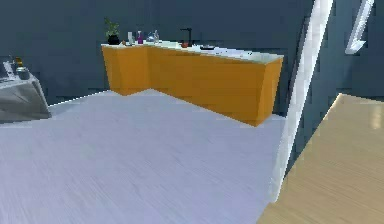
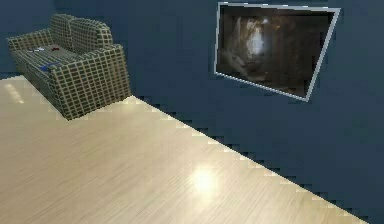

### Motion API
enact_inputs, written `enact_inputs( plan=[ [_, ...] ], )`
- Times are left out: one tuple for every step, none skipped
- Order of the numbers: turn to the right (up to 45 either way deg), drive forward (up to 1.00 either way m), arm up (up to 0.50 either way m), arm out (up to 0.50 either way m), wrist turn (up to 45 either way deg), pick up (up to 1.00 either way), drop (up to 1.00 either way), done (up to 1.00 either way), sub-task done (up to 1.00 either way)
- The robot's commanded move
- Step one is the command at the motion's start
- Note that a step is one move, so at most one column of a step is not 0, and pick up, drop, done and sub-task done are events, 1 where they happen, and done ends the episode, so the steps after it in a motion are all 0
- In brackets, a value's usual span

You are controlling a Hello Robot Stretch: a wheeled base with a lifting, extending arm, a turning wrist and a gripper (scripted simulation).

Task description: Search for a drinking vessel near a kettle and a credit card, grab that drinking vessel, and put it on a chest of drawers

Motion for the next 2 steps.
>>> enact_inputs(
  plan=[
    [0.0, 0.05, 0.00, 0.00, 0.0, 0.00, 0.00, 0.00, 0.00],
    [-42.0, 0.00, 0.00, 0.00, 0.0, 0.00, 0.00, 0.00, 0.00]
  ],
)
